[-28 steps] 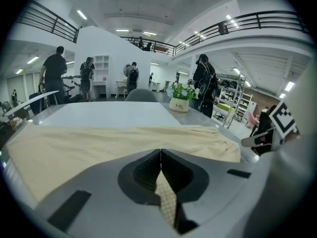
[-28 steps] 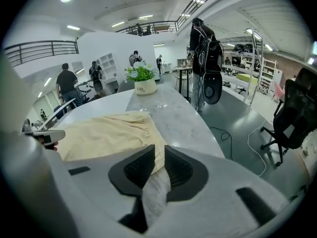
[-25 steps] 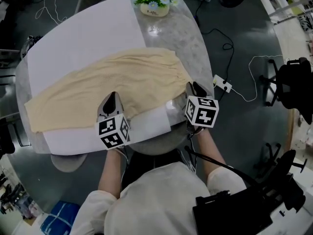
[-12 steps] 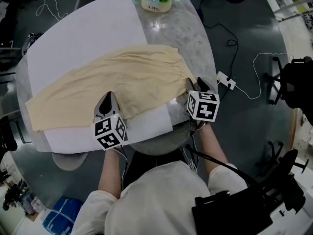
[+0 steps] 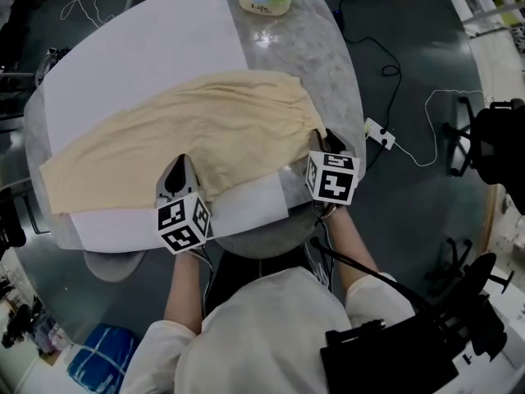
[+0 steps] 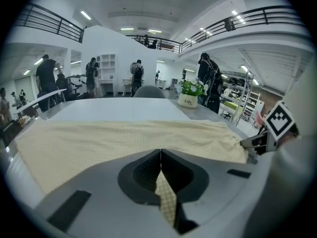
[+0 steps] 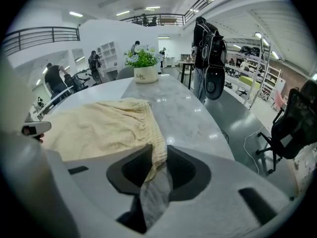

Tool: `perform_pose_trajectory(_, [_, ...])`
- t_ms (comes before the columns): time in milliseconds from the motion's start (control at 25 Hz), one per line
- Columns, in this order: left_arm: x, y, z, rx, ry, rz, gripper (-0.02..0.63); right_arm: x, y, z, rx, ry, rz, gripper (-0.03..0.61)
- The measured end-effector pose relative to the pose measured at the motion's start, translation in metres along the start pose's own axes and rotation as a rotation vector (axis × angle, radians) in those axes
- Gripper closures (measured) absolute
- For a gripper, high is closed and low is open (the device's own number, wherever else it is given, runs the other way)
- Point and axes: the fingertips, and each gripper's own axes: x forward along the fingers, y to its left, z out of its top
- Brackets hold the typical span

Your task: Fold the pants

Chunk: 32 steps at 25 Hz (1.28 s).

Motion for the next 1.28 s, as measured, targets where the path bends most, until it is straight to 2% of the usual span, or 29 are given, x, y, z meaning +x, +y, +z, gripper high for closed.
perform_pose_trajectory(160, [-0.004, -0.001, -0.001, -0.008, -0.004, 0.001, 0.604, 0.001, 0.004, 0.001, -0.049, 0.014, -0.003, 0.518])
perform_pose_trajectory(360, [-0.014, -0.001, 0.0, 0.0, -0.003, -0.006, 0.604, -0.006, 0.006, 0.005, 0.024, 0.002, 0.041, 0.538])
perform_pose_trajectory(560, [-0.027, 0.011, 0.007, -0.016, -0.015, 0.003, 0.604, -0.031, 0.019, 0.022, -0.009, -0.04, 0.054, 0.54])
perform_pose_trajectory(960, [-0.074, 0.046, 0.019, -0.066, -0.055, 0.011, 0.604, -0.081, 0.071, 0.064, -0.074, -0.132, 0.078, 0.54])
perform_pose_trajectory(1280, [-0.115, 0.088, 0.026, -0.12, -0.096, 0.026, 0.604, -0.115, 0.127, 0.094, -0.172, -0.192, 0.111, 0.54])
